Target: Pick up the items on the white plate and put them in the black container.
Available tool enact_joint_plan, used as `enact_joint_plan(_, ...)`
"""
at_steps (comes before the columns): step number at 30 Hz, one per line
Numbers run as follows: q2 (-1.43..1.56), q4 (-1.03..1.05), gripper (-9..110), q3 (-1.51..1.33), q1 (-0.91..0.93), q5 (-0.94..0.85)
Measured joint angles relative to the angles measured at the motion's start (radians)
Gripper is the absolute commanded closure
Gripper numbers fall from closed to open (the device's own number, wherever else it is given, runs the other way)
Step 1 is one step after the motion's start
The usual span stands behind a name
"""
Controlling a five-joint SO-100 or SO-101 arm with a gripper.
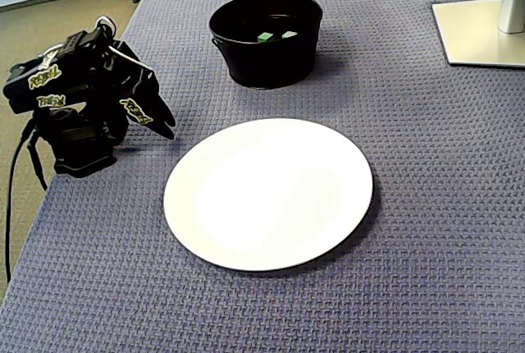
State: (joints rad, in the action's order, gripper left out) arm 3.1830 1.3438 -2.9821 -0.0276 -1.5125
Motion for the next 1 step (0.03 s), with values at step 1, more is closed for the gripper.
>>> enact_joint_plan(1,0.000,0.000,92,0.000,0.000,0.000)
